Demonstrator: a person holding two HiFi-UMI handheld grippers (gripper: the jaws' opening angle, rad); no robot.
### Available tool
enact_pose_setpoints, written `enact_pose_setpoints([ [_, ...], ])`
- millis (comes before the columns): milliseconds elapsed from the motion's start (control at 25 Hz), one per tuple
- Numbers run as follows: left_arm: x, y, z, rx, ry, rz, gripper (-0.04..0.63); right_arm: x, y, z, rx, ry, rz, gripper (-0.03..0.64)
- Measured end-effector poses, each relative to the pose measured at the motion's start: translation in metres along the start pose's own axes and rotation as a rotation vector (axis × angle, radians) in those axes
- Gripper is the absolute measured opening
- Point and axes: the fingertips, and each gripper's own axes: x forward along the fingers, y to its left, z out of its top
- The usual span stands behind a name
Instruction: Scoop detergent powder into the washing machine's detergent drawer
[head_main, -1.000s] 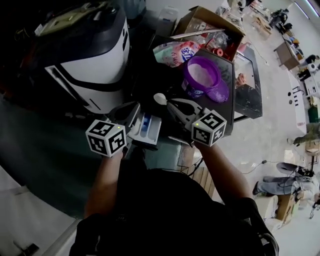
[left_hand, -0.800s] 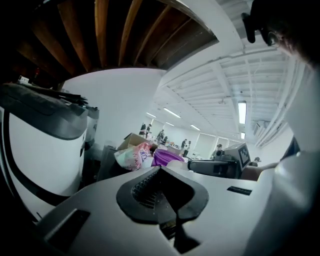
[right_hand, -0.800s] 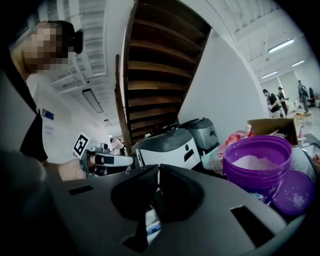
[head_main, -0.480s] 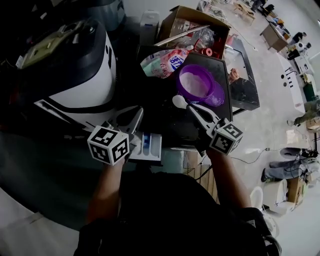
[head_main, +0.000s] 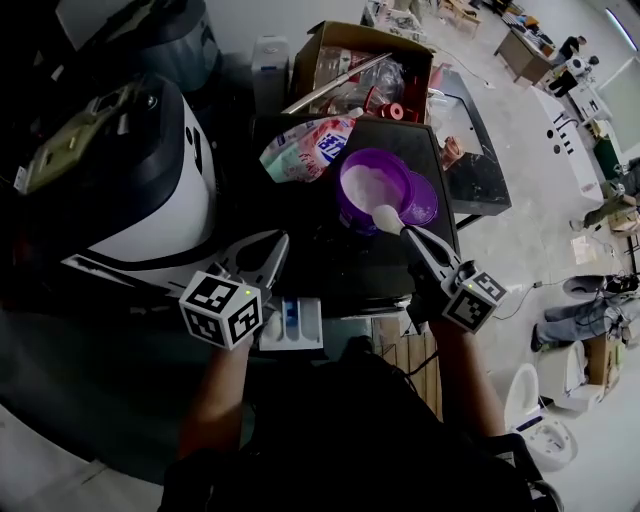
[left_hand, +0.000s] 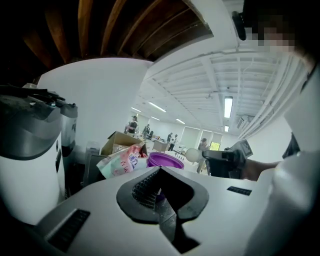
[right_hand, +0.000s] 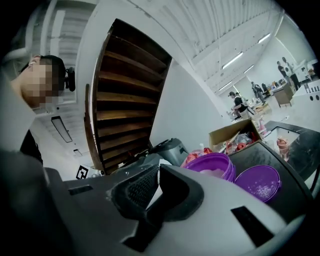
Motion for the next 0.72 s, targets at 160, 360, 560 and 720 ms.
enact_pose_setpoints([
  [160, 0.020, -0.016, 0.008, 0.023, 0.008, 0.023, 0.008, -0.017, -0.009, 0.034, 0.052, -0.069, 0.022, 0.020],
  [360, 0.037, -0.039, 0.024, 0.075, -0.006, 0.080, 0.008, -0.048, -0.052, 0.060, -0.018, -0.114, 0.068, 0.020],
  [560, 0.043, -0.052, 0.061, 0.119, -0.077, 0.144, 0.008, -0.064, -0.069, 0.089, -0.043, -0.156, 0.109, 0.020],
  [720, 0.044, -0.058, 0.090, 0.149, -0.133, 0.188, 0.008, -0.060, -0.062, 0.106, -0.050, -0.170, 0.155, 0.020],
])
